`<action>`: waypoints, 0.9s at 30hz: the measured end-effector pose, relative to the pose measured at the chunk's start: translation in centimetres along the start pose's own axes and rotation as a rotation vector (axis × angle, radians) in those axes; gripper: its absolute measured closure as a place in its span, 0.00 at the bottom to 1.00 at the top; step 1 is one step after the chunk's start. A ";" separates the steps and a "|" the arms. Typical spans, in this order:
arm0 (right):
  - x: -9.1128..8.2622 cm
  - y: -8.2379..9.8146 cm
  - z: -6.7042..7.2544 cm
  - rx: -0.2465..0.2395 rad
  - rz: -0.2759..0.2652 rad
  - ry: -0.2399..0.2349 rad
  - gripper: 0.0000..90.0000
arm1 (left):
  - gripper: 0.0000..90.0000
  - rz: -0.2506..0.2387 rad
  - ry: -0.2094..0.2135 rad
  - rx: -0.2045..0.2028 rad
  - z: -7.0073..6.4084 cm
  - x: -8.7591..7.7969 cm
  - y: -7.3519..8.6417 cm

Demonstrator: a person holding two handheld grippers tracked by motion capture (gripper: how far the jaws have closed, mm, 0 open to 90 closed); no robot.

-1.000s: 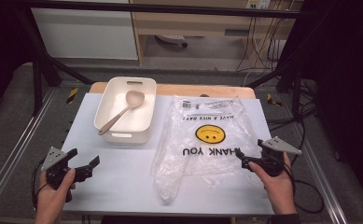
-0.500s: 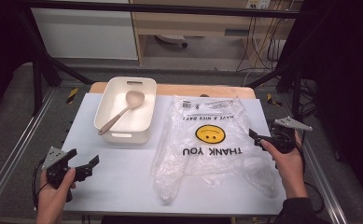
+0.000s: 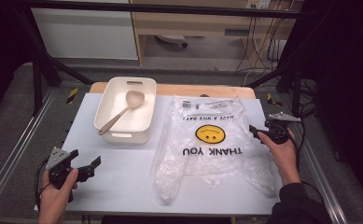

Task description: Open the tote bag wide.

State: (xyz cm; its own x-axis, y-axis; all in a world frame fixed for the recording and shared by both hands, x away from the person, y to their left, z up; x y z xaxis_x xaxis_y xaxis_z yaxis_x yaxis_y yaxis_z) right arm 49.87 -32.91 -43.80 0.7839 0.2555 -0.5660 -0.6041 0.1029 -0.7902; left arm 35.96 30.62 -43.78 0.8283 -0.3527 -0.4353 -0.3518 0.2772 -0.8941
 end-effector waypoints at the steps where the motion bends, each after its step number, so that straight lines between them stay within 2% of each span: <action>1: 0.5 0.3 -0.2 0.001 0.023 0.003 0.29 | 0.06 0.001 -0.001 0.000 0.0 0.0 0.0; 3: 1.4 0.9 -0.4 0.006 0.062 -0.006 0.31 | 0.06 0.001 0.000 0.000 0.0 0.0 0.1; 4: 1.4 0.9 -0.4 0.006 0.062 -0.006 0.31 | 0.06 0.002 -0.001 -0.003 0.0 0.1 0.1; 5: 2.2 1.4 -0.5 0.035 0.080 -0.022 0.33 | 0.07 0.004 -0.002 -0.001 0.1 0.1 0.1; 8: 2.9 1.9 -0.6 0.036 0.106 -0.026 0.38 | 0.07 0.008 -0.004 -0.004 0.1 0.1 0.2; 9: 3.3 2.3 -0.5 0.034 0.129 -0.048 0.47 | 0.07 0.008 -0.002 -0.007 0.1 0.1 0.2; 11: 3.3 2.4 -0.5 0.028 0.139 -0.053 0.51 | 0.07 0.010 -0.002 -0.002 0.0 0.1 0.2; 12: 3.2 2.5 -0.3 0.019 0.146 -0.059 0.63 | 0.07 0.009 -0.001 -0.003 0.0 0.1 0.2; 14: 3.1 2.7 -0.4 0.024 0.154 -0.069 0.79 | 0.07 0.010 -0.002 0.001 0.0 0.1 0.1; 15: 3.1 2.7 -0.4 0.024 0.154 -0.069 0.79 | 0.07 0.010 -0.002 0.001 0.0 0.1 0.1; 16: 3.0 2.8 -0.4 0.027 0.147 -0.069 0.90 | 0.07 0.011 -0.002 0.001 0.0 0.1 0.1; 17: 3.0 2.9 -0.4 0.029 0.148 -0.074 0.95 | 0.07 0.011 -0.003 0.001 0.0 0.1 0.1; 18: 3.0 2.9 -0.4 0.029 0.148 -0.074 0.95 | 0.07 0.010 -0.002 -0.001 0.0 0.1 0.1; 19: 2.9 3.0 -0.3 0.036 0.144 -0.081 1.00 | 0.07 0.009 -0.002 -0.001 0.0 0.1 0.1; 24: 2.7 2.8 -0.6 0.061 0.122 -0.073 1.00 | 0.07 0.012 -0.002 0.001 0.0 0.1 0.2; 25: 2.6 2.7 -0.8 0.090 0.105 -0.065 1.00 | 0.07 0.012 -0.002 0.001 0.0 0.1 0.1; 27: 2.6 2.6 -1.1 0.105 0.090 -0.047 1.00 | 0.07 0.013 -0.002 0.001 -0.1 0.1 0.1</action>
State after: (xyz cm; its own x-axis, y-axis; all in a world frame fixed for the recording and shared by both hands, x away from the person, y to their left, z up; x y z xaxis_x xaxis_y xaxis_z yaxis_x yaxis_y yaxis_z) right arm 50.48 -33.04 -47.56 0.7196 0.3124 -0.6202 -0.6855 0.1765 -0.7064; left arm 35.99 30.57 -43.96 0.8245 -0.3475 -0.4466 -0.3619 0.2830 -0.8882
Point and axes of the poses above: each handheld gripper's, and its own axes: x roughly forward along the jaws, y roughly out of its underside, z roughly to its left, the point moved 4 cm from there along x, roughly forward along the jaws, and after that the axes turned 14 degrees about x, right-handed, at the moved point
